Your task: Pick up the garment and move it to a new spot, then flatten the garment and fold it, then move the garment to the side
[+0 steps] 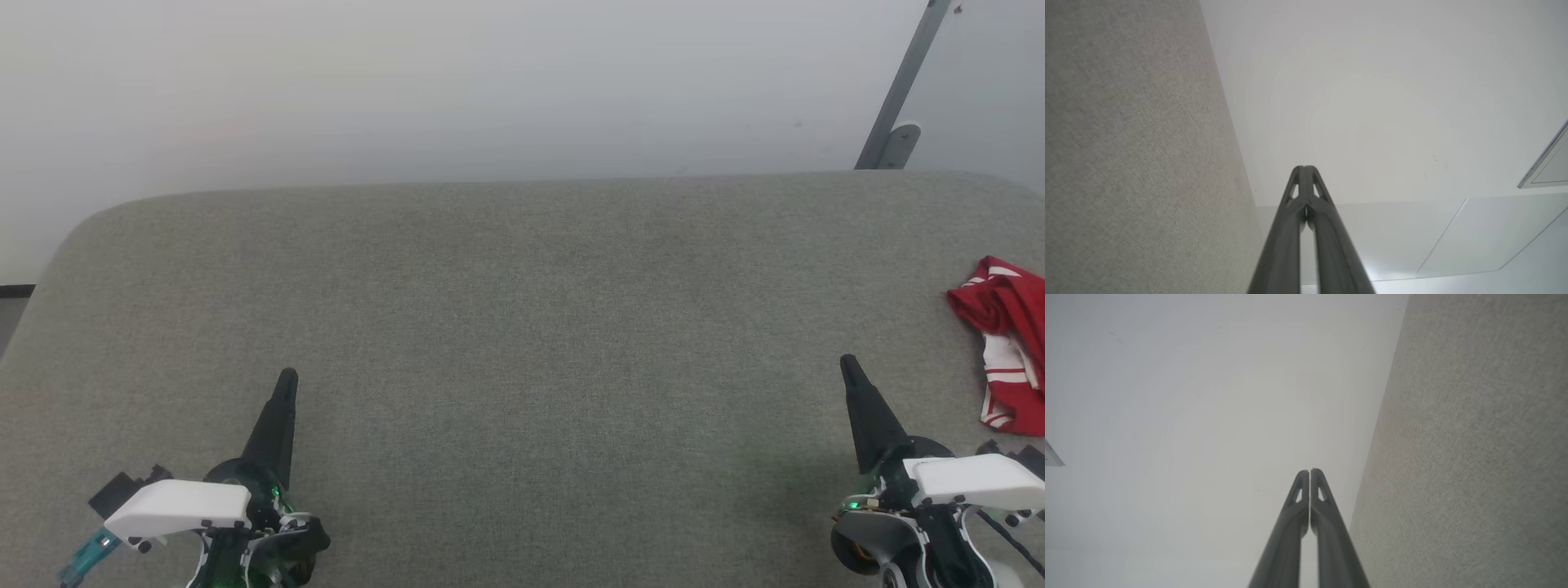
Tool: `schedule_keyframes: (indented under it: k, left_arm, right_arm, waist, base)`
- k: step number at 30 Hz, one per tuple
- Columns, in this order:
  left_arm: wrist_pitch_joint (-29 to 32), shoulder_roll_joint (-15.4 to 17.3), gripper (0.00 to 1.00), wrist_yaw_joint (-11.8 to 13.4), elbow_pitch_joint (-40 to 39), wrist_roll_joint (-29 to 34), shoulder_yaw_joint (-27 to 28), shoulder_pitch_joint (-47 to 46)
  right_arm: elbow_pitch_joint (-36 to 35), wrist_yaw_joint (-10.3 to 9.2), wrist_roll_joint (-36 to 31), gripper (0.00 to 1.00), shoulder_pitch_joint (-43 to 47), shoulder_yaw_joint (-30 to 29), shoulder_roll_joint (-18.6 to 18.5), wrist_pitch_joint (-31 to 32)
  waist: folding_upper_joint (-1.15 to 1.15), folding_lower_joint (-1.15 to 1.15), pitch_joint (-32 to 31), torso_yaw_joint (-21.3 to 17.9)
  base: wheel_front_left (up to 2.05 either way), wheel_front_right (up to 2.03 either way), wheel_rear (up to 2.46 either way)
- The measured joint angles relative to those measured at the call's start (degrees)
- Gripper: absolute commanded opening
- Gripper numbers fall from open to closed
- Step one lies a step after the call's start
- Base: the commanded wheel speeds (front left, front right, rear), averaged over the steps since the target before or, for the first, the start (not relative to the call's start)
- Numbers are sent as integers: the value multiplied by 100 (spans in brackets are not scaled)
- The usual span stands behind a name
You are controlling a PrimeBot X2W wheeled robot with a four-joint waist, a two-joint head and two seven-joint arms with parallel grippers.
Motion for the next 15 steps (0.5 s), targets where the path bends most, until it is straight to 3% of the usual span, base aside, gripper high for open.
schedule_keyframes:
  k: [15]
  left_arm:
    - [1, 0, 0, 0, 0, 0, 0, 0]
  right_arm:
    - [0, 0, 0, 0, -1, -1, 0, 0]
  waist:
    - [0, 0, 0, 0]
  base:
    - [0, 0, 0]
